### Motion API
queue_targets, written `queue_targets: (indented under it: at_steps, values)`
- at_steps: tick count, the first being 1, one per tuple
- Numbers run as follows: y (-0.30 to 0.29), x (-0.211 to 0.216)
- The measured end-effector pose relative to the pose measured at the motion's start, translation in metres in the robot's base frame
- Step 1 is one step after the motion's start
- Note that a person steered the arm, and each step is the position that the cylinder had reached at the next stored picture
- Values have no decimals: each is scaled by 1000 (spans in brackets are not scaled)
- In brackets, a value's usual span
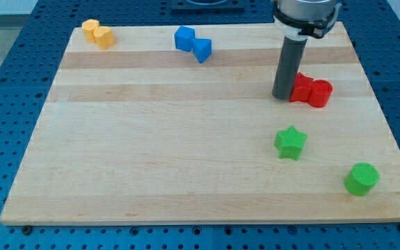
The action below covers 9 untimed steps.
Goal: Separate the blue triangle from the blue cube
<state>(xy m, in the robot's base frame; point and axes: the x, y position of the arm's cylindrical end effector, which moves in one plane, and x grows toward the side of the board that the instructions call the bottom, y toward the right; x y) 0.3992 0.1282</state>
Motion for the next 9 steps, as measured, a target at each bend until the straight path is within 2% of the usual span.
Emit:
queue_targets:
  at_steps: [2, 5, 7, 9]
  values:
    - [-82, -3]
    - [-183, -70]
    - [-189, -110]
    - [-140, -116]
